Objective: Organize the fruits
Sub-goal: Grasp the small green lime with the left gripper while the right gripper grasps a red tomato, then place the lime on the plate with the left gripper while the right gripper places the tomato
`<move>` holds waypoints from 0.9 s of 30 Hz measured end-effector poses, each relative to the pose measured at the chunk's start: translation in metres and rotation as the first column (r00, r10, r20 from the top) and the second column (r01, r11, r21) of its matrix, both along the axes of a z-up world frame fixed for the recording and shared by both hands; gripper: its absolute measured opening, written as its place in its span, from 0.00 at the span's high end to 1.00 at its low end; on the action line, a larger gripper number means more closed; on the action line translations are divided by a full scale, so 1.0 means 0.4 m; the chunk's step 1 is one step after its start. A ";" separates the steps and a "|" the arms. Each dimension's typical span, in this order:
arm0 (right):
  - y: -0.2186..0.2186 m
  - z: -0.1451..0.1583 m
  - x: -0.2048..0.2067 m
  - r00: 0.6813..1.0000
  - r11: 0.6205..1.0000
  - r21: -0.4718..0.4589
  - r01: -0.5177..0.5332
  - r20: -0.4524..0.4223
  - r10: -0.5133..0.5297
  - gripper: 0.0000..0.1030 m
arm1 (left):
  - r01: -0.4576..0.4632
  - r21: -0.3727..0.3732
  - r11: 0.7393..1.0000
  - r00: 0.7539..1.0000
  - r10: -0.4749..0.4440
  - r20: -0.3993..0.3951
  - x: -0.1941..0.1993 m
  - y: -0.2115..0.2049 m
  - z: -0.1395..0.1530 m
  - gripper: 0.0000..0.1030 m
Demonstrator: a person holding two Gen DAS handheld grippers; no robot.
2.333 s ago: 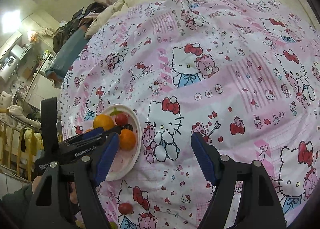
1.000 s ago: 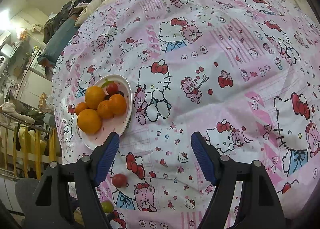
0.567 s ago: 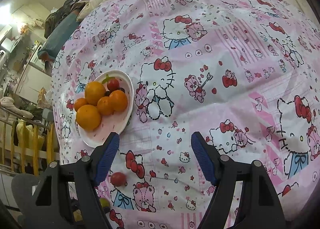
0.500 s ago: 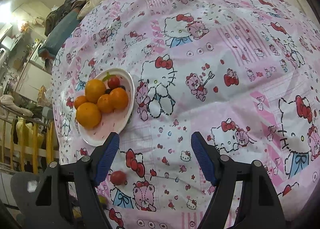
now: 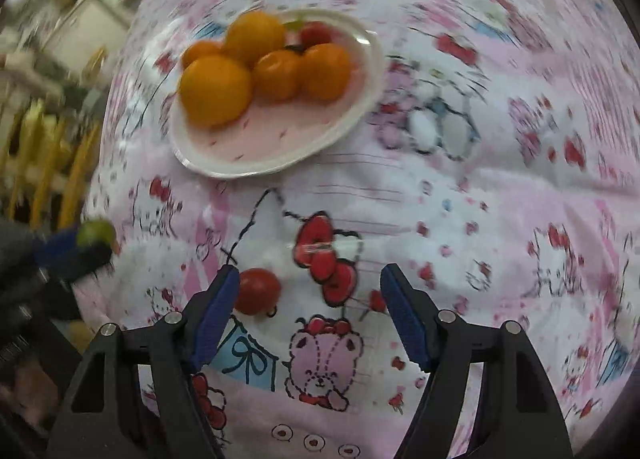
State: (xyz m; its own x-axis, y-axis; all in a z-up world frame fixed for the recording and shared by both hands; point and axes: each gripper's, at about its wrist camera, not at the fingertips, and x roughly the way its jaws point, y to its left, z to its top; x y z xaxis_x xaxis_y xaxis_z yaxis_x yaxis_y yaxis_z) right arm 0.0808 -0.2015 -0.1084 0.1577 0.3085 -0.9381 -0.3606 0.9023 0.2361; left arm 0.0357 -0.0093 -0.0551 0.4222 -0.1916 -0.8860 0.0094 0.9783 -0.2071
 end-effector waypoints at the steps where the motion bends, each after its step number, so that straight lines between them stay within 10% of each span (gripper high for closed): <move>1: 0.013 -0.005 -0.005 1.000 1.000 0.001 -0.024 -0.003 0.024 0.33 | -0.010 0.000 1.000 1.000 0.010 0.004 -0.001 0.005 0.003 0.76; 11: 0.085 -0.045 -0.033 0.988 0.987 -0.055 -0.154 -0.019 0.153 0.66 | -0.060 -0.006 0.998 0.998 0.060 -0.014 0.009 0.038 -0.005 0.76; 27: -0.060 0.104 0.051 0.991 0.979 0.181 0.094 0.077 -0.109 0.66 | -0.062 0.004 0.998 0.998 0.062 0.003 0.091 0.028 0.040 0.76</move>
